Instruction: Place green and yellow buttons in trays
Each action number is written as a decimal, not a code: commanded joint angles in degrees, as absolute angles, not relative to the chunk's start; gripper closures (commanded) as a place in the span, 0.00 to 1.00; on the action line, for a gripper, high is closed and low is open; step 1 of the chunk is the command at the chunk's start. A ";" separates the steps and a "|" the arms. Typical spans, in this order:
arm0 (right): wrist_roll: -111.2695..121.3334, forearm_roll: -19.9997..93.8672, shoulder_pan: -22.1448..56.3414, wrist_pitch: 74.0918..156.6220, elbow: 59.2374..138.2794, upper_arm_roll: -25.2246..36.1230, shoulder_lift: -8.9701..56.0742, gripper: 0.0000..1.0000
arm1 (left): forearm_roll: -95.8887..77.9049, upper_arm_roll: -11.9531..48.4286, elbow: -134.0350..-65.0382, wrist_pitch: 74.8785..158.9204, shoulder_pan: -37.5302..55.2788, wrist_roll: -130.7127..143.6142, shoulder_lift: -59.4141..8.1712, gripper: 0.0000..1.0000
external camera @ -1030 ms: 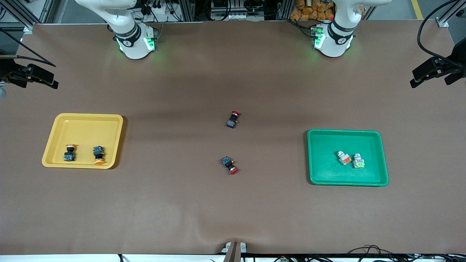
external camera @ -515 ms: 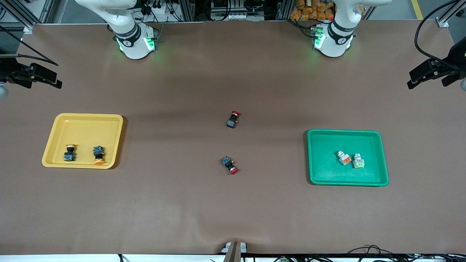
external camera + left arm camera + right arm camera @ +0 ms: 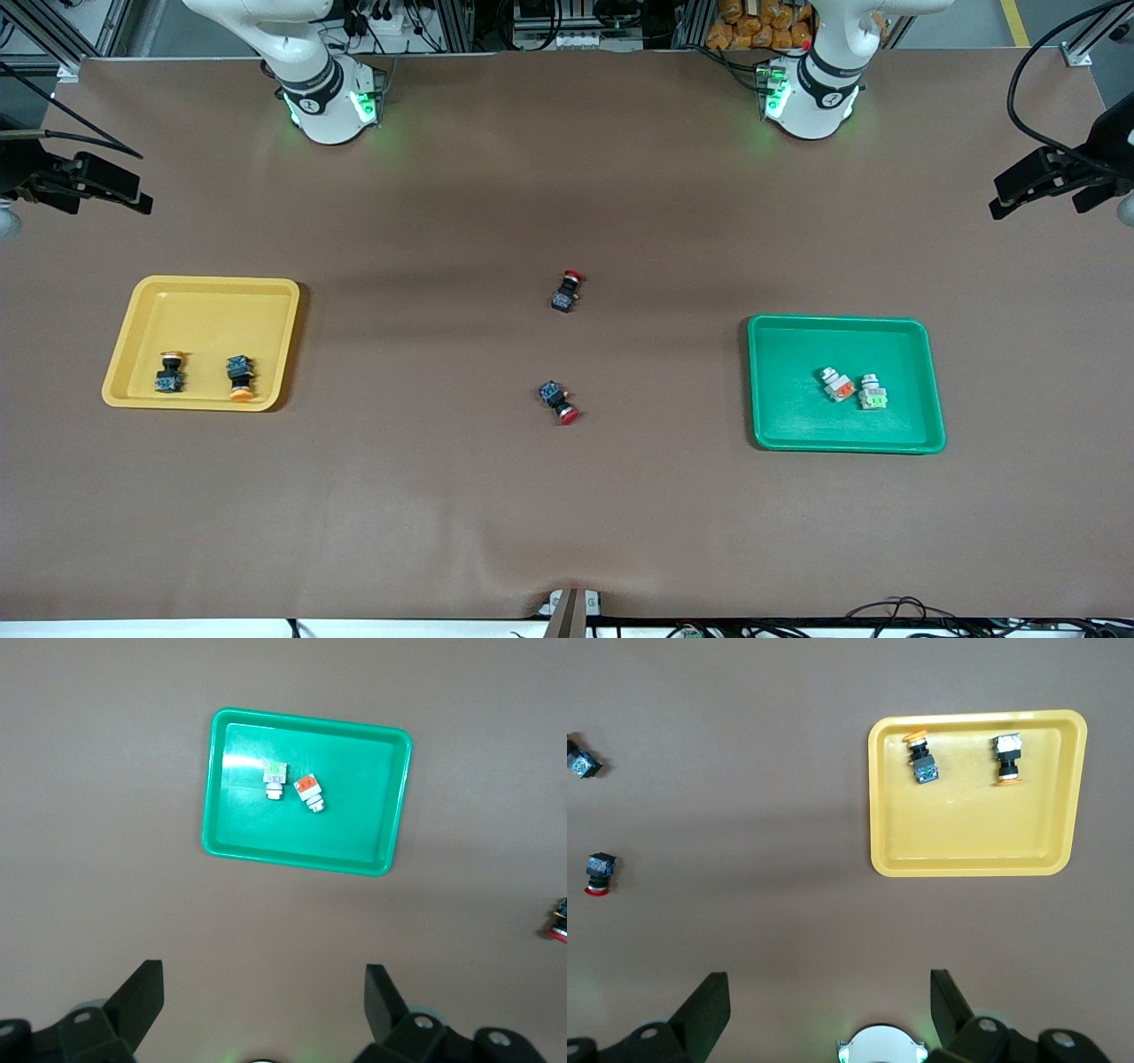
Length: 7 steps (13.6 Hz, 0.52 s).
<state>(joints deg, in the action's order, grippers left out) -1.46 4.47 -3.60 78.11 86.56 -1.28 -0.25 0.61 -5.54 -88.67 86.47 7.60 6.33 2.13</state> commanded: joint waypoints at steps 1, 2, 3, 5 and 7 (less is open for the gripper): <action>-2.20 5.01 -3.43 76.47 85.78 -1.05 -0.53 0.00 | 0.97 -5.80 -87.46 86.48 8.17 5.36 0.62 0.00; -2.20 5.01 -3.51 76.38 85.78 -0.97 -0.53 0.00 | 0.97 -5.80 -86.15 86.48 8.17 5.36 -0.25 0.00; -2.20 4.92 -3.69 76.29 85.87 -0.88 -0.44 0.00 | 0.97 -5.80 -86.05 86.48 8.17 5.36 -0.44 0.00; -2.20 5.01 -3.69 76.29 85.78 -0.88 -0.35 0.00 | 0.97 -5.80 -86.04 86.48 8.26 5.36 -0.87 0.00; -2.20 4.92 -3.43 76.20 85.78 -0.88 -0.35 0.00 | 0.97 -5.45 -86.22 86.48 8.44 6.59 -1.23 0.00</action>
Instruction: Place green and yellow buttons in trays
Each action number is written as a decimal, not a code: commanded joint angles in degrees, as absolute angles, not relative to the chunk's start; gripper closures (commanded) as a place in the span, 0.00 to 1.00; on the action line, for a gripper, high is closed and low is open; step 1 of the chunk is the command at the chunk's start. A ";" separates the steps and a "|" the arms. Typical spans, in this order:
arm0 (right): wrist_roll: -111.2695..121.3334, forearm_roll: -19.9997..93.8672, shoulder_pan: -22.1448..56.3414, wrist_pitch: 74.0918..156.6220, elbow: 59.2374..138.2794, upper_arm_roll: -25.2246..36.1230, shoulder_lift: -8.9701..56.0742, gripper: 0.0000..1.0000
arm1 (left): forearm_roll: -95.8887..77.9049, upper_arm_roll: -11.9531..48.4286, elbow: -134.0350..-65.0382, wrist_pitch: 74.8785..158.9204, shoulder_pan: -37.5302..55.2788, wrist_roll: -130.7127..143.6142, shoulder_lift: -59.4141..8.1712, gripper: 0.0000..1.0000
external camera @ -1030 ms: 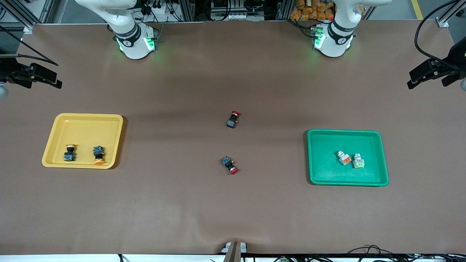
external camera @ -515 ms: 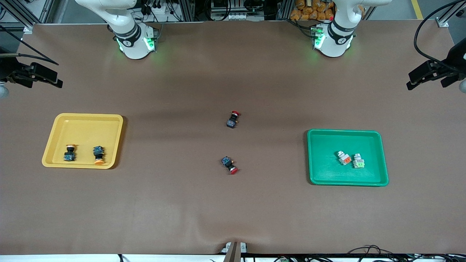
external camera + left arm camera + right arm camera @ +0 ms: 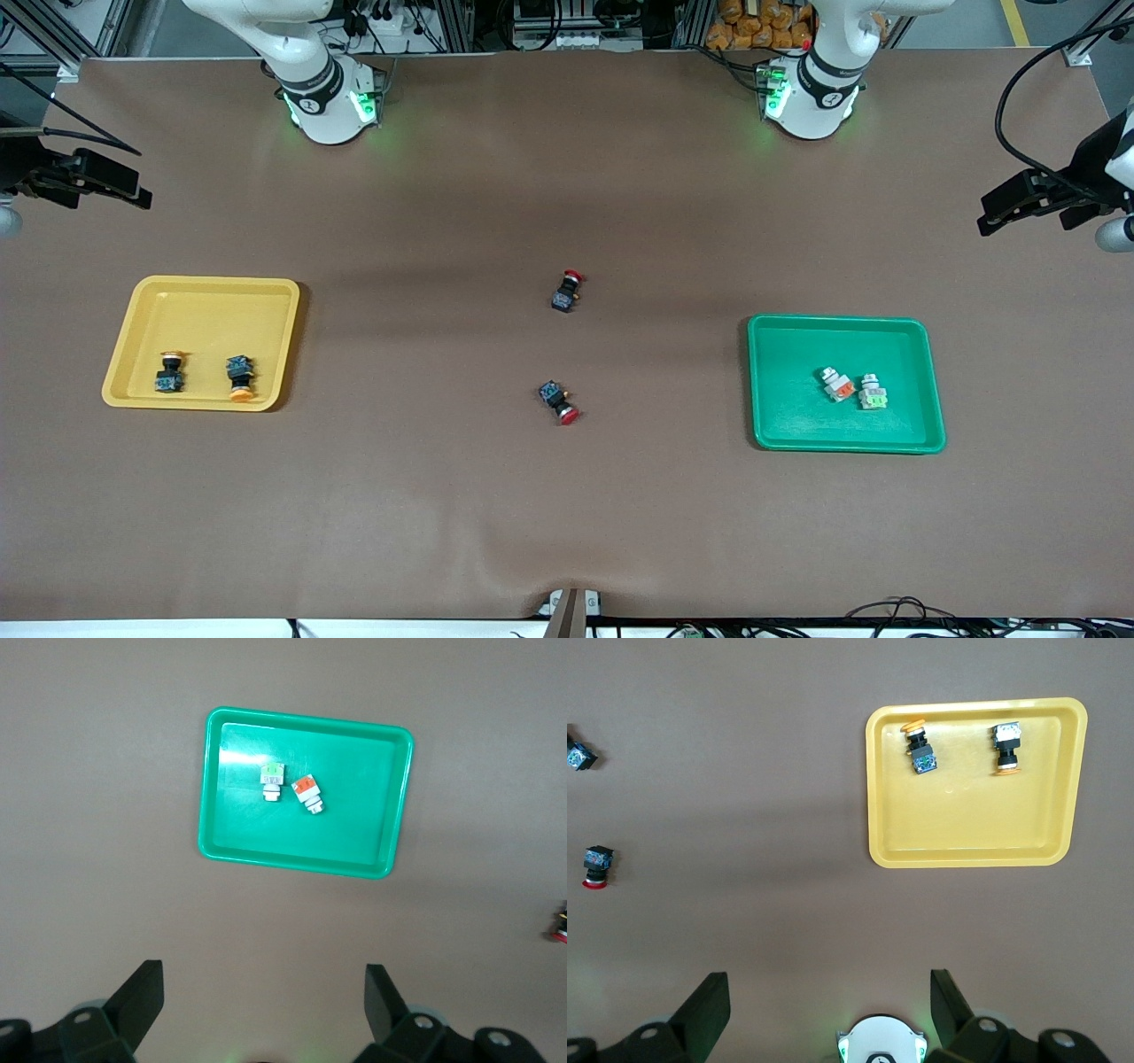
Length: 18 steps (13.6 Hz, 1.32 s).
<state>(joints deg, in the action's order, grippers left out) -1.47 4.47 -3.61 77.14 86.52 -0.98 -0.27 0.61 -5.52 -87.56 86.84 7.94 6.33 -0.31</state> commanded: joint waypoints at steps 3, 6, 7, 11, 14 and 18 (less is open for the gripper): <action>-2.20 4.92 -3.69 76.11 85.78 -0.88 -0.35 0.00 | 1.23 -5.19 -86.04 86.48 8.09 6.33 -1.23 0.00; -2.20 5.01 -3.43 76.11 85.78 -0.97 -0.35 0.00 | 1.23 -5.19 -86.13 86.48 7.65 5.98 -1.23 0.00; -2.20 5.01 -3.43 76.11 85.78 -0.88 -0.35 0.00 | 1.32 -5.27 -85.96 86.48 7.65 6.06 -1.23 0.00; -2.20 4.92 -3.69 76.11 85.78 -0.88 -0.35 0.00 | 1.58 -5.80 -85.78 86.48 7.29 5.54 -0.88 0.00; -2.20 5.01 -3.78 76.11 85.78 -0.88 -0.35 0.00 | 1.58 -5.89 -85.78 86.40 7.29 5.54 -0.79 0.00; -2.20 4.92 -3.78 75.94 85.78 -0.88 -0.35 0.00 | 1.41 -5.80 -85.78 86.40 6.50 5.45 -0.62 0.00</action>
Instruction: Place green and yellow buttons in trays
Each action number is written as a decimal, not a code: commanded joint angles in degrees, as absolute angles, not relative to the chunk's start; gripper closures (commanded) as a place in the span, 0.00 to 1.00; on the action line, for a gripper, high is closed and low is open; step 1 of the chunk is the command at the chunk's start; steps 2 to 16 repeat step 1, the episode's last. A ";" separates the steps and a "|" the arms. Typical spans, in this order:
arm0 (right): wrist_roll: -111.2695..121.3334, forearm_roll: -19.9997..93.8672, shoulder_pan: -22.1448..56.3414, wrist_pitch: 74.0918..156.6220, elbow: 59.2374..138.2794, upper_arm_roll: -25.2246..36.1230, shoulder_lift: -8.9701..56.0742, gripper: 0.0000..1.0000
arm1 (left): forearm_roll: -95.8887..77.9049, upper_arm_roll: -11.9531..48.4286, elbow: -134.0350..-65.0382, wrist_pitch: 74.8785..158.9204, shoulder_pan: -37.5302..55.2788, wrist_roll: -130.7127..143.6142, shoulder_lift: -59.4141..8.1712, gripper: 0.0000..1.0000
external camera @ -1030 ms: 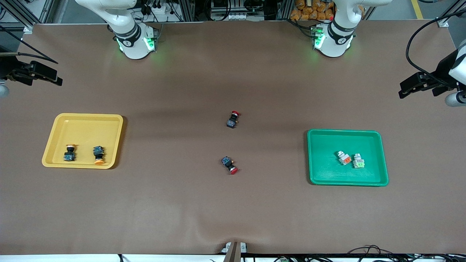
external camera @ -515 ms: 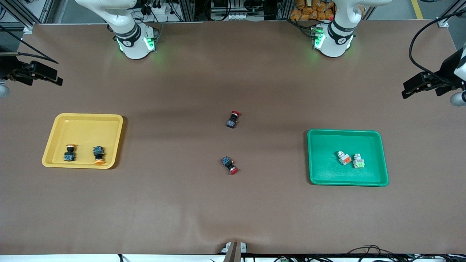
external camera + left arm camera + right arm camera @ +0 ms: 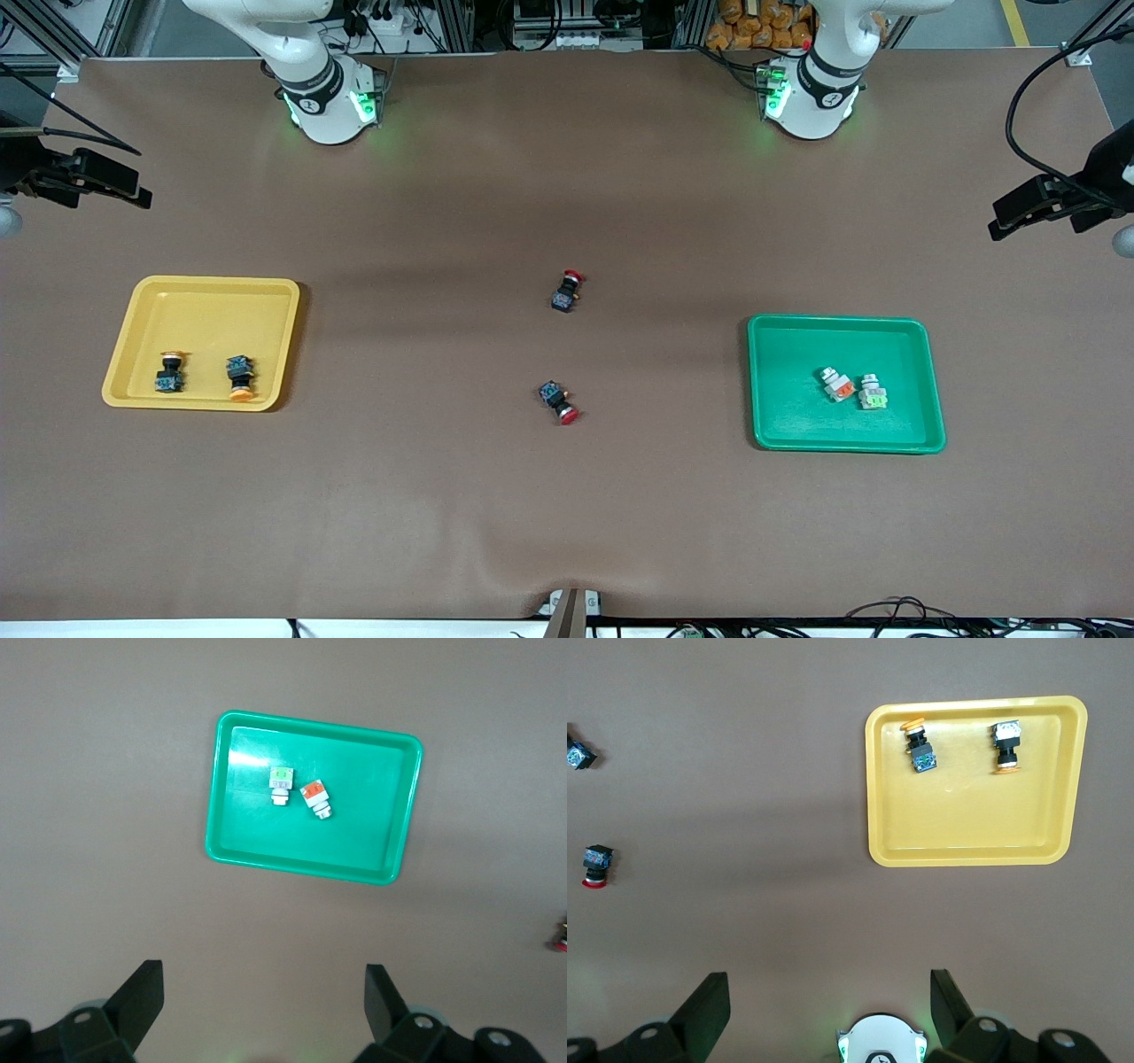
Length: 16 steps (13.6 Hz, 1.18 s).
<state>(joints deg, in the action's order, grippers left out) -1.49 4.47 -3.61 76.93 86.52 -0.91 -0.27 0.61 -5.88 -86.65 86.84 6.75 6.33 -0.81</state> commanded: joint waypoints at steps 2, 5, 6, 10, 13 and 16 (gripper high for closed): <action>-2.20 4.92 -3.78 75.85 85.78 -0.88 -0.35 0.00 | 1.32 -5.80 -85.78 86.31 6.50 5.45 -0.53 0.00; -2.20 4.92 -3.78 75.85 85.78 -0.88 -0.35 0.00 | 1.32 -5.80 -85.78 86.31 6.50 5.45 -0.53 0.00; -2.20 4.92 -3.78 75.85 85.78 -0.88 -0.35 0.00 | 1.32 -5.80 -85.78 86.31 6.50 5.45 -0.53 0.00; -2.20 4.92 -3.78 75.85 85.78 -0.88 -0.35 0.00 | 1.32 -5.80 -85.78 86.31 6.50 5.45 -0.53 0.00; -2.20 4.92 -3.78 75.85 85.78 -0.88 -0.35 0.00 | 1.32 -5.80 -85.78 86.31 6.50 5.45 -0.53 0.00; -2.20 4.92 -3.78 75.85 85.78 -0.88 -0.35 0.00 | 1.32 -5.80 -85.78 86.31 6.50 5.45 -0.53 0.00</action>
